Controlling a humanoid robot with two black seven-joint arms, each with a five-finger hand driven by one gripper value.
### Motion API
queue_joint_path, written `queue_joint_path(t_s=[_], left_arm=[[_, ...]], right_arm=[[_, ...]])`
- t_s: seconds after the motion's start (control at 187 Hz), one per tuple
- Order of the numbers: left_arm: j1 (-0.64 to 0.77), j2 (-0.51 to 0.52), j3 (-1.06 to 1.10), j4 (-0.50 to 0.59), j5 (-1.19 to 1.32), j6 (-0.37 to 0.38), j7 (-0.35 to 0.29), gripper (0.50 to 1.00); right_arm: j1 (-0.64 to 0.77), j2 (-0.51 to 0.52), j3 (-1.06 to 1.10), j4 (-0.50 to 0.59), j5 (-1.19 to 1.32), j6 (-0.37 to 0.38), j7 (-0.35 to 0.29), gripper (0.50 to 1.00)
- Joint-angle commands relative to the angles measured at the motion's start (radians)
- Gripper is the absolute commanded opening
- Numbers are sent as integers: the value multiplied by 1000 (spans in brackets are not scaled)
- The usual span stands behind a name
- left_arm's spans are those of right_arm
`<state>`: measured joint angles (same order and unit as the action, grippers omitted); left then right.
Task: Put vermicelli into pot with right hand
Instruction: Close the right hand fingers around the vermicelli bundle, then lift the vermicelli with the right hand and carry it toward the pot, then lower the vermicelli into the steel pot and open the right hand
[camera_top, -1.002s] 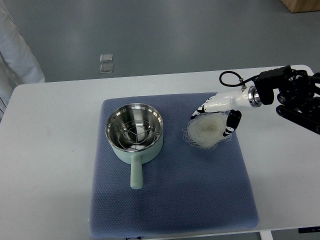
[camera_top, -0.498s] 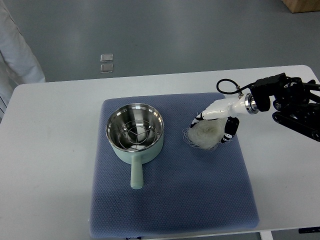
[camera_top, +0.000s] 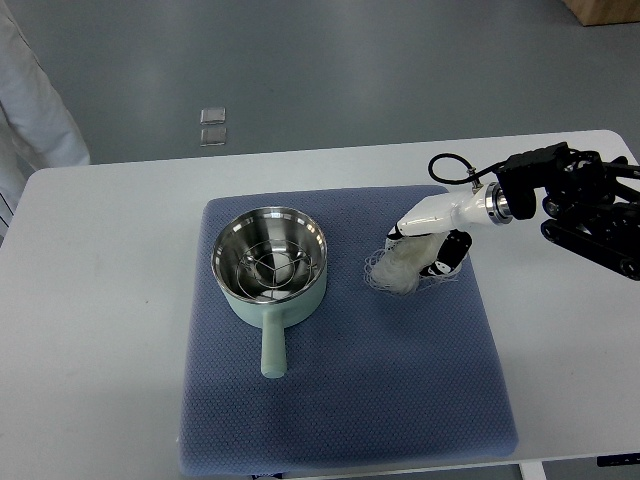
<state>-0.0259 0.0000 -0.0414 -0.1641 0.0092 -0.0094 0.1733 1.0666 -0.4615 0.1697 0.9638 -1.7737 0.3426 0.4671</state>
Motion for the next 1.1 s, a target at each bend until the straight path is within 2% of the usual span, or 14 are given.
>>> queue_joint_path(t_s=[0.0,0.509,0.841,1.093], left_arm=[[0,0,0,0,0,0,0,1000],[0,0,0,0,0,0,0,1000],[0,0,-2,0,0,0,0,1000],[1,0,-2,0,0,0,0,1000]], right_arm=[[26,-11,4,1,10,-2,2,582],[216,11,91,-4,36,13,4,590],[319,233,90,-19,76,0,-5,596],[288,342,88,-33,74,0,-10,605]])
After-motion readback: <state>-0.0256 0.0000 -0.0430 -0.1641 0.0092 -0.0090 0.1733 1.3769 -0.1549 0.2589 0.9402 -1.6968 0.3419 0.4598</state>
